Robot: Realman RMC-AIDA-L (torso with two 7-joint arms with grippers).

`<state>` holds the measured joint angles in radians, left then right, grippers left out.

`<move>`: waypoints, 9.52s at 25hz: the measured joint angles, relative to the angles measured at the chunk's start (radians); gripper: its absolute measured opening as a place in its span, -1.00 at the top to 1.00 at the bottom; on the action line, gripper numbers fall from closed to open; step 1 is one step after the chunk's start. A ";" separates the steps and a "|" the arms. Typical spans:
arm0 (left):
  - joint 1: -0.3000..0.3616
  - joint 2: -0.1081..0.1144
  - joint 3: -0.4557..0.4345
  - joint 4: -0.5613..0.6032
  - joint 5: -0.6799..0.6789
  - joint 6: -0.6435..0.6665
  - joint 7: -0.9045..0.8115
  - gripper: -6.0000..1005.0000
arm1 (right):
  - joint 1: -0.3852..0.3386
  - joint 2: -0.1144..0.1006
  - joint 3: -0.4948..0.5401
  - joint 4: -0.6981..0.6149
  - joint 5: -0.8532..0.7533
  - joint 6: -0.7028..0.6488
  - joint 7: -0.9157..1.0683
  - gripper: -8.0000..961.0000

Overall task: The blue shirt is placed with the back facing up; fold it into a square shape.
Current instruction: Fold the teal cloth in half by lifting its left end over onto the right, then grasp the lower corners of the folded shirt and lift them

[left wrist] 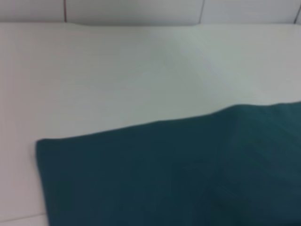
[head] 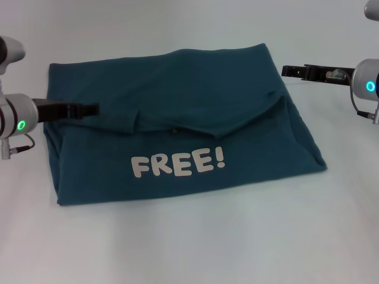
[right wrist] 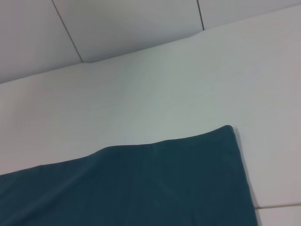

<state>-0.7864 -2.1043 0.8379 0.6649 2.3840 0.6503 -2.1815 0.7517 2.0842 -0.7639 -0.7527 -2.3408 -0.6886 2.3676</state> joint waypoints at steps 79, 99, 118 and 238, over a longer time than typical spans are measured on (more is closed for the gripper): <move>0.157 -0.059 0.079 0.330 0.356 0.580 -0.407 0.06 | -0.121 -0.013 0.009 -0.220 -0.008 -0.308 -0.007 -0.91; 0.147 -0.059 0.128 0.312 0.344 0.541 -0.402 0.88 | -0.129 -0.056 0.003 -0.359 -0.262 -0.565 0.195 -0.91; 0.147 -0.059 0.143 0.304 0.340 0.552 -0.394 0.88 | -0.120 -0.002 -0.016 -0.302 -0.421 -0.596 0.247 -0.88; 0.128 -0.059 0.167 0.273 0.340 0.565 -0.394 0.88 | -0.017 -0.010 -0.061 -0.015 -0.444 -0.367 0.262 0.07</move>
<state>-0.6581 -2.1628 1.0046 0.9381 2.7241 1.2149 -2.5756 0.7346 2.0741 -0.8245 -0.7678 -2.7850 -1.0554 2.6296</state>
